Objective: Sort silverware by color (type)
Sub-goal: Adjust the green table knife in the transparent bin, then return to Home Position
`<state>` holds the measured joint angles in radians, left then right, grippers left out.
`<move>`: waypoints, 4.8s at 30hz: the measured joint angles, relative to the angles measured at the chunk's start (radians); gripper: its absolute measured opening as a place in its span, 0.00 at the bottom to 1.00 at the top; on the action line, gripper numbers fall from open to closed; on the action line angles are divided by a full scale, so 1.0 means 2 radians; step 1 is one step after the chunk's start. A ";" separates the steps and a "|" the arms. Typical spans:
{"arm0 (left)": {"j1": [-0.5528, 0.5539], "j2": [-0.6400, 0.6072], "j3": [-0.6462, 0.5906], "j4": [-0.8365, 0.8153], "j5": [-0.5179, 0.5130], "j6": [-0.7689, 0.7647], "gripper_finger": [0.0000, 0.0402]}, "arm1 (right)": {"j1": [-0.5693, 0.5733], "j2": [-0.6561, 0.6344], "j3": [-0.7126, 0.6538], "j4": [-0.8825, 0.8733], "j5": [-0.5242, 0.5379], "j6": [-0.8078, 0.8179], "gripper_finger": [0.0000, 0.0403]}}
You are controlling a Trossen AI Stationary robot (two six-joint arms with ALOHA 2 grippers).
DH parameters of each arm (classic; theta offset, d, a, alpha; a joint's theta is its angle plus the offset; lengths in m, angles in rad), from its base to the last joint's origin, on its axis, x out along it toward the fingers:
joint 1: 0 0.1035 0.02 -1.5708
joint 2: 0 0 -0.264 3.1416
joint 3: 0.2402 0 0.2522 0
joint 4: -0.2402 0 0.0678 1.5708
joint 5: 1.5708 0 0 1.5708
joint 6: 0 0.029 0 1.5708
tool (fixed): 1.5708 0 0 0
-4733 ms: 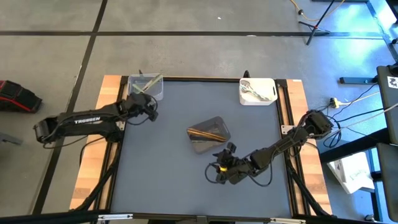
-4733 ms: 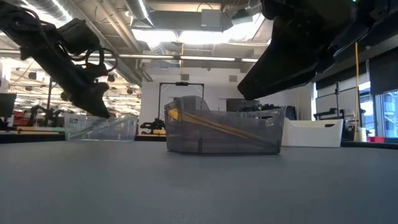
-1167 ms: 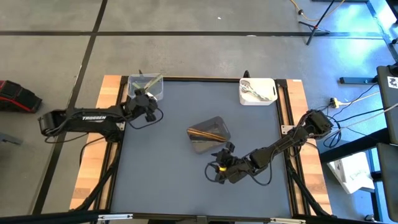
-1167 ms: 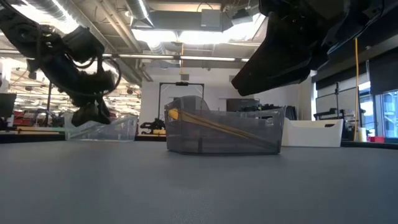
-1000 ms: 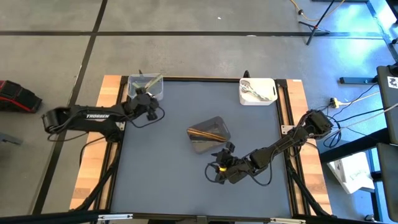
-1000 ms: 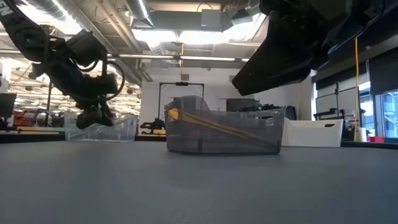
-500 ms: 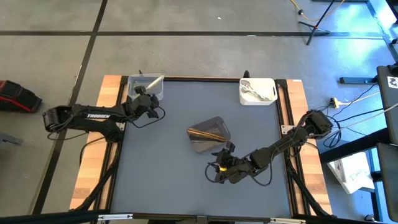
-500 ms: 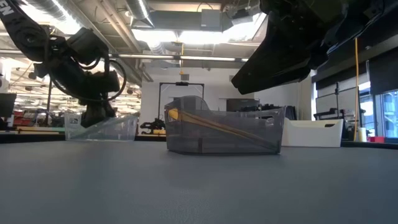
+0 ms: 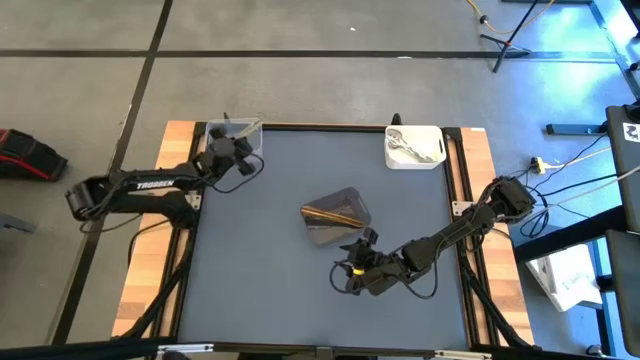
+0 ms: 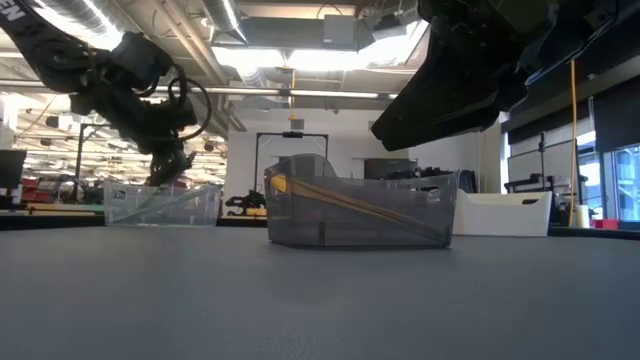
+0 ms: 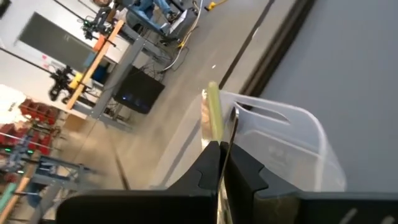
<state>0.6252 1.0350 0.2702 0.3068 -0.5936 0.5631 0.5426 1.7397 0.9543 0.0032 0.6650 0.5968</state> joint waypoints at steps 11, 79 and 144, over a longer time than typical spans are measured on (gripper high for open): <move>0.111 0.028 0.023 0.024 0.154 -0.017 0.03 | 0.000 0.000 0.000 0.001 0.000 0.000 0.49; -0.308 -0.393 -0.120 -0.058 0.354 -0.277 0.02 | -0.174 -0.060 -0.040 0.146 -0.322 -0.276 0.05; -0.246 -0.514 -0.131 -0.136 0.331 -0.290 0.02 | -0.304 -0.858 -0.473 0.006 -0.330 -0.223 0.03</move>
<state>0.1326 0.0068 0.0074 0.0341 0.0692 -0.0166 -0.0658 0.0235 0.0078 0.0143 0.0059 0.1516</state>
